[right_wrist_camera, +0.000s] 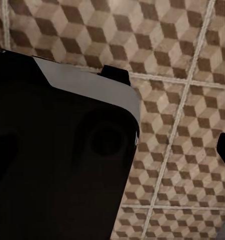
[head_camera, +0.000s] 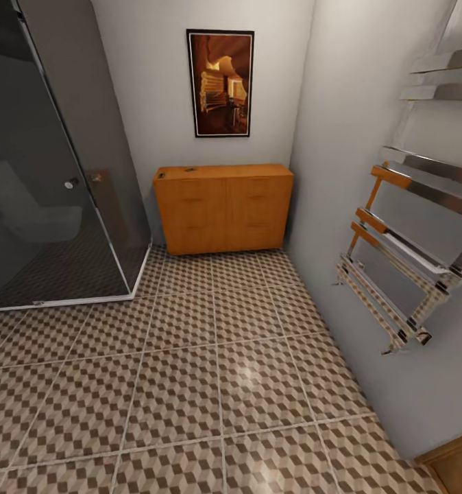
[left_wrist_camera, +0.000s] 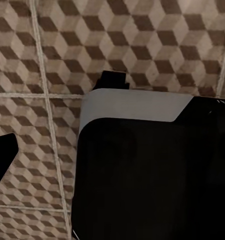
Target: Take the four mousetraps from the cabinet in the bathroom and place them on the bathroom floor. Make sure all four end up on the same floor surface, and ensure that at least two of them are either under or directly next to the same bathroom sink.
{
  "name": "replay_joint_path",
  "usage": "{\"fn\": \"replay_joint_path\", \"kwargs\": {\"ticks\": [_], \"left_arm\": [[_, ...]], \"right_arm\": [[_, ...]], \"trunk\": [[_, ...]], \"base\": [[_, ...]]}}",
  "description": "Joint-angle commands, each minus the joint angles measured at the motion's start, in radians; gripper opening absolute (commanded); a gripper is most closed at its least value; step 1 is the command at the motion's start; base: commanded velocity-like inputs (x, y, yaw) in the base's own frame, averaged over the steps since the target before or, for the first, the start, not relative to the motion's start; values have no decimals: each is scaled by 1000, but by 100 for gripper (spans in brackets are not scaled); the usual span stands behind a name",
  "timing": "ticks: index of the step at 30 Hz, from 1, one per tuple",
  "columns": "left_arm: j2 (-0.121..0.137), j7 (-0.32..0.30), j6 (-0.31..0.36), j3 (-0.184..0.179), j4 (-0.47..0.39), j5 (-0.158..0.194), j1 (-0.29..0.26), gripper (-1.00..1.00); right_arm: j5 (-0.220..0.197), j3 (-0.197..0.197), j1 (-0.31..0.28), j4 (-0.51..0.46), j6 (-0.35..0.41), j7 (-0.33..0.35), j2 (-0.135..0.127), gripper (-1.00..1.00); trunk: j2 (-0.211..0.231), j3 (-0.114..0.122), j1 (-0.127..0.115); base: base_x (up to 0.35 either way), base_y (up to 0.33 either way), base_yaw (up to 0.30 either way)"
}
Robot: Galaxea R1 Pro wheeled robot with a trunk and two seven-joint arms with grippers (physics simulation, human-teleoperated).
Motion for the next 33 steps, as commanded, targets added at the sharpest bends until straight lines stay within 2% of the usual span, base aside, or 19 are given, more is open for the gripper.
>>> {"fn": "replay_joint_path", "kwargs": {"ticks": [1, 21, 33], "left_arm": [[1, 7, 1, -3, -4, 0, -1, 100], [1, 7, 1, -4, -4, 0, -1, 100], [1, 7, 1, -4, -4, 0, -1, 100]], "right_arm": [[-8, 9, -1, 3, -3, -1, 0, 100], [-7, 10, -1, 3, -8, 2, -15, 100], [-9, 9, -1, 4, -90, 35, -38, 100]], "trunk": [[0, -1, 1], [0, -1, 1], [0, -1, 1]], "base": [[334, 0, 6], [334, 0, 1], [334, 0, 0]]}}
